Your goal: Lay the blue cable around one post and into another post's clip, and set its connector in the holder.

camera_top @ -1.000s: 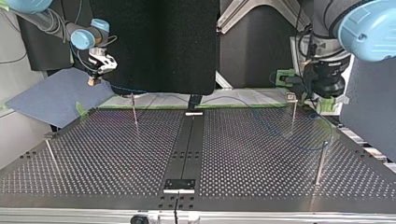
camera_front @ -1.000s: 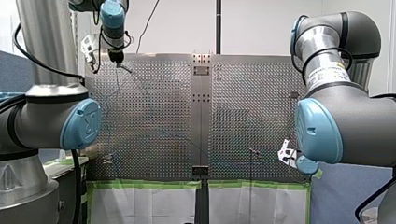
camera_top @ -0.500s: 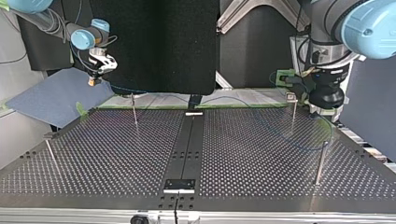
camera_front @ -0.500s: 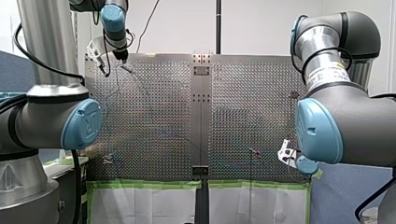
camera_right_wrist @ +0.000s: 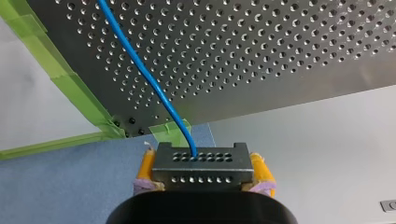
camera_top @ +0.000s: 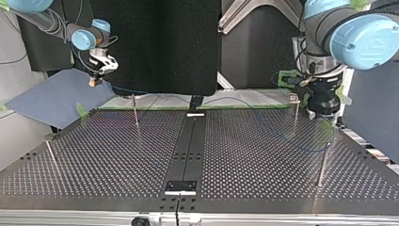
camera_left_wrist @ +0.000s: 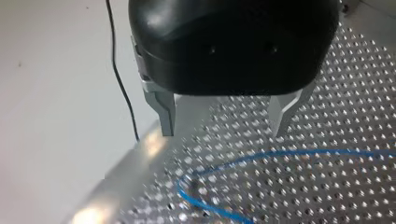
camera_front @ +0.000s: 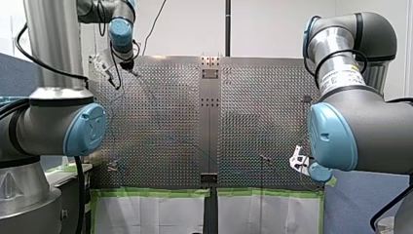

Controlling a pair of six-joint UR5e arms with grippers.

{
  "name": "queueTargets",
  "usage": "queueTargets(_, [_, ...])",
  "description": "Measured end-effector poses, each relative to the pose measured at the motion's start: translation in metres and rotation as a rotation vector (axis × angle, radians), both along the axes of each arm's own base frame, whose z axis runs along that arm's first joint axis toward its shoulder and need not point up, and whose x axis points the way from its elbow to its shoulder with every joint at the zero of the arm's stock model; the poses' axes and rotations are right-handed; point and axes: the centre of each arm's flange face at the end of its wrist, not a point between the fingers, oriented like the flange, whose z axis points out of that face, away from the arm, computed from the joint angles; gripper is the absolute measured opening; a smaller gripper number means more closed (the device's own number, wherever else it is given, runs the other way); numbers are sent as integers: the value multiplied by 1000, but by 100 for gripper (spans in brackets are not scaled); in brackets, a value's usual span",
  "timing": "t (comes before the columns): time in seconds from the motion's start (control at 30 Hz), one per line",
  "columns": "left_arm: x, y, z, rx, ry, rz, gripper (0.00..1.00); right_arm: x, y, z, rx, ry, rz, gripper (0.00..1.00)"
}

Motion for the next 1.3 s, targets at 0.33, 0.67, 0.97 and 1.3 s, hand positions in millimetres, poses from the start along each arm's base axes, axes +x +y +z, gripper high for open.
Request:
queueTargets(0.33, [21, 2, -15, -24, -44, 12, 100, 0, 0, 0, 2, 1, 0, 0])
queueTargets(0.67, [32, 12, -9, -20, -130, 78, 100, 1, 1, 0, 4, 5, 2, 0])
queueTargets(0.97, [42, 20, -11, -2, -158, 108, 100, 2, 1, 0, 5, 8, 3, 0])
queueTargets(1.3, [54, 23, -26, 14, -131, 117, 100, 2, 2, -1, 8, 10, 2, 0])
